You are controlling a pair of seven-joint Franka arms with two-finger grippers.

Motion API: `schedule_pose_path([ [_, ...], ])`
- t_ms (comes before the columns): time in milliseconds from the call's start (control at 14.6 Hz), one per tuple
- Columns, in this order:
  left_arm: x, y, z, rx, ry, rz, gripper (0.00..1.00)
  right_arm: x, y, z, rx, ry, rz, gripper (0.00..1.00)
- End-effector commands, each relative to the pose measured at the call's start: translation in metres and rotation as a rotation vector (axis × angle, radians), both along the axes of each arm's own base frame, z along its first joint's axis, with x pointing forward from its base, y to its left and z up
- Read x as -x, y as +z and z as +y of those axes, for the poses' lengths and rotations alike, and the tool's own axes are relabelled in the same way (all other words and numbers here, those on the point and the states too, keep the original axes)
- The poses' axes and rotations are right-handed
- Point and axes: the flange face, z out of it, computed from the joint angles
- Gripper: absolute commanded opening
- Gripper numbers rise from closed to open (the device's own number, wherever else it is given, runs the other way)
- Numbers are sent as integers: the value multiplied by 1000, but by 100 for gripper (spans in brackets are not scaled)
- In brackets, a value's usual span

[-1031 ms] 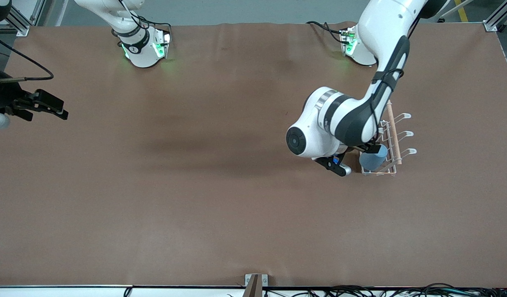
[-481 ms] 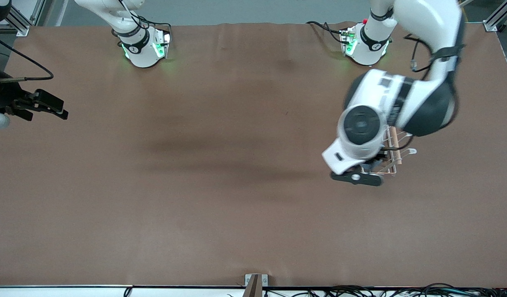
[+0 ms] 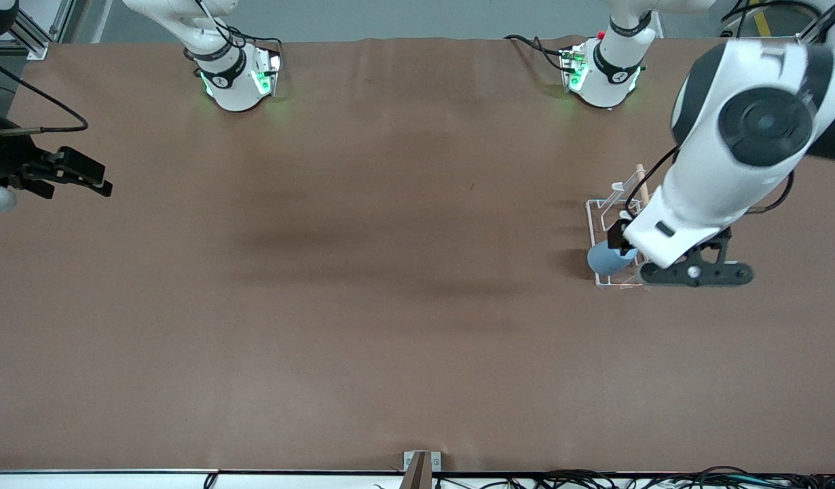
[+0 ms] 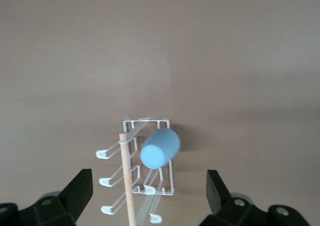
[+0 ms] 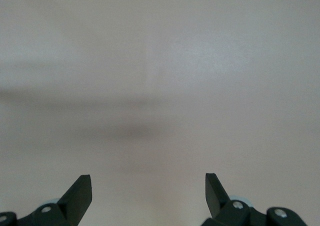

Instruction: Hang cup on cup holder

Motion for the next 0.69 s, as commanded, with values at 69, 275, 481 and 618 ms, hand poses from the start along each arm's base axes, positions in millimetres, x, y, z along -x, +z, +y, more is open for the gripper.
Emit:
schedule_pose_path([
  [69,21,45,48,104,68,-8,100,3,3,-2,14,-10,1,100],
  [275,41,66,84,182,79,1,100,3,3,-2,14,-10,1,100],
  [481,76,70,100,165,70,14,100,3,3,-2,14,-10,0,100],
  [618,96,65,111,153,90,8,100,3,2,-2,14,-10,3,100],
])
